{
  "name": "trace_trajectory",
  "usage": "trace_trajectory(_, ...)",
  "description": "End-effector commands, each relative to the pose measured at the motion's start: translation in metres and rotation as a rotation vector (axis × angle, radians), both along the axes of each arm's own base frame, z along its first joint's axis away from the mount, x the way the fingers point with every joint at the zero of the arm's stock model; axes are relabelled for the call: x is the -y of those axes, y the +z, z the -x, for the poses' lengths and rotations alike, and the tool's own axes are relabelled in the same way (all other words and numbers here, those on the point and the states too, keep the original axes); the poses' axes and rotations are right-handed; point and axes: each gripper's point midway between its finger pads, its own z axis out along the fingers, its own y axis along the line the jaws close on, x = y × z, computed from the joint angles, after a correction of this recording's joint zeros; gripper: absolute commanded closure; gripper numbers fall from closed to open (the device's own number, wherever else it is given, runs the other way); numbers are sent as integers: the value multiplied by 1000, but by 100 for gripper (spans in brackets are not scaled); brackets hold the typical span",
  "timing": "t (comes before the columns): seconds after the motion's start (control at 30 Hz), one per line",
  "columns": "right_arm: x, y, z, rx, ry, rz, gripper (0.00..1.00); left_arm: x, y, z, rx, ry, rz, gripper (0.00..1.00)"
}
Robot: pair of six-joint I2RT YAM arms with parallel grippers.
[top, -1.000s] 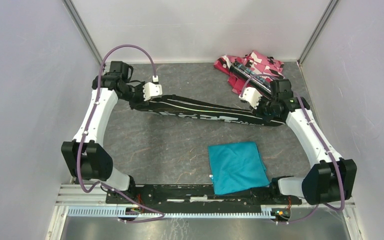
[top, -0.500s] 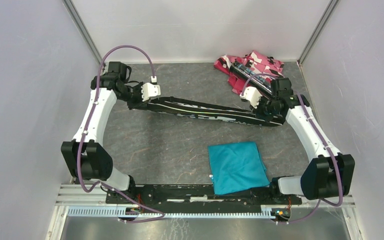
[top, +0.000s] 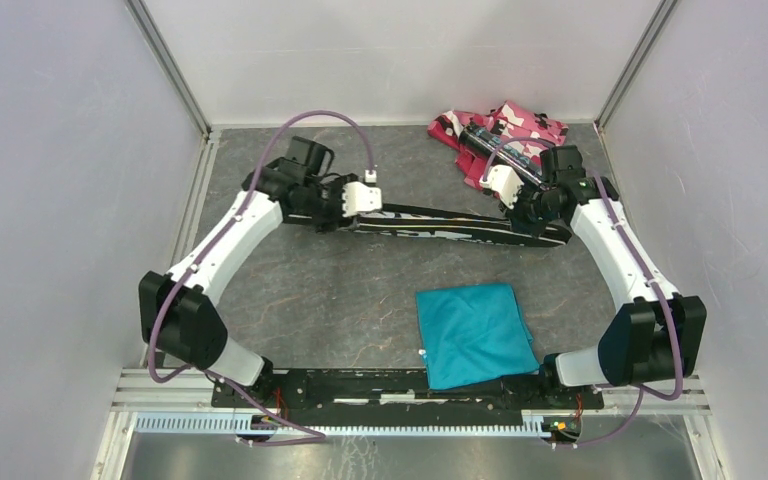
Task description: Pack up the badminton gear
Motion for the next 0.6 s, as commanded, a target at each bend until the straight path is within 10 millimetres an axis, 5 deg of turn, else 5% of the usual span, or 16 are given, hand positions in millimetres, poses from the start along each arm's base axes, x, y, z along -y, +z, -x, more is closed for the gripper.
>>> trace_trajectory(0.0, -8, 21, -12, 52, 24, -42, 100, 39, 27, -9, 130, 3, 53, 34)
trace_trajectory(0.23, -7, 21, -12, 51, 28, -37, 100, 99, 3, -7, 101, -107, -4, 32)
trace_trajectory(0.57, -4, 20, -10, 45, 25, -23, 100, 144, -15, 0, 93, -174, -1, 40)
